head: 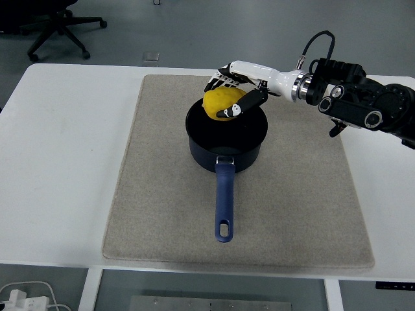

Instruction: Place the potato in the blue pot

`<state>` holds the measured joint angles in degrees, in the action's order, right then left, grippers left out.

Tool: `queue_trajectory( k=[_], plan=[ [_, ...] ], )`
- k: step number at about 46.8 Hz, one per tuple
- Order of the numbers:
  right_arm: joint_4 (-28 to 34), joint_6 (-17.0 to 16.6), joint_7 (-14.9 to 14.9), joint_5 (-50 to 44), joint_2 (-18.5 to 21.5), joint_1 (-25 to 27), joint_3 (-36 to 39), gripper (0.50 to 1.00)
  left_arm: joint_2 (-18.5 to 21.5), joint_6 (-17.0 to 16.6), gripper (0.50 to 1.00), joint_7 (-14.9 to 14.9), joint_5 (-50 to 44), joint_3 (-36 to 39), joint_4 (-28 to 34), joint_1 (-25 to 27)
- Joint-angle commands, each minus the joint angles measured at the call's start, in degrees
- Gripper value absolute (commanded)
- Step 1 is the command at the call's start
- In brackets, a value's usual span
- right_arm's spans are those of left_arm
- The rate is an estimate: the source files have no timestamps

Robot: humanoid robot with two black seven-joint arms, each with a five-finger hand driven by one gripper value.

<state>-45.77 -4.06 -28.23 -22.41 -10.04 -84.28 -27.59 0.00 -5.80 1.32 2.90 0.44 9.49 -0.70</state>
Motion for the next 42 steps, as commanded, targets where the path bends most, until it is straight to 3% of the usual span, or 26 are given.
queue_trajectory(
  k=[1, 11, 15, 42],
  plan=[
    [-1.25, 0.02, 0.02, 0.0, -0.85, 0.08, -0.01, 0.827, 0.0, 0.0, 0.996, -0.09, 0.0, 0.0, 0.0, -0.01],
    [-1.34, -0.16, 0.02, 0.0, -2.0, 0.08, -0.01, 0.862, 0.0, 0.0, 0.996, -0.09, 0.0, 0.0, 0.0, -0.01],
    [-1.42, -0.16, 0.02, 0.0, -2.08, 0.08, -0.01, 0.903, 0.0, 0.0, 0.996, 0.0, 0.0, 0.0, 0.0, -0.01],
    [-2.21, -0.07, 0.02, 0.0, -2.17, -0.01, -0.09, 0.928, 0.0, 0.0, 0.996, 0.0, 0.0, 0.0, 0.0, -0.01]
  ],
)
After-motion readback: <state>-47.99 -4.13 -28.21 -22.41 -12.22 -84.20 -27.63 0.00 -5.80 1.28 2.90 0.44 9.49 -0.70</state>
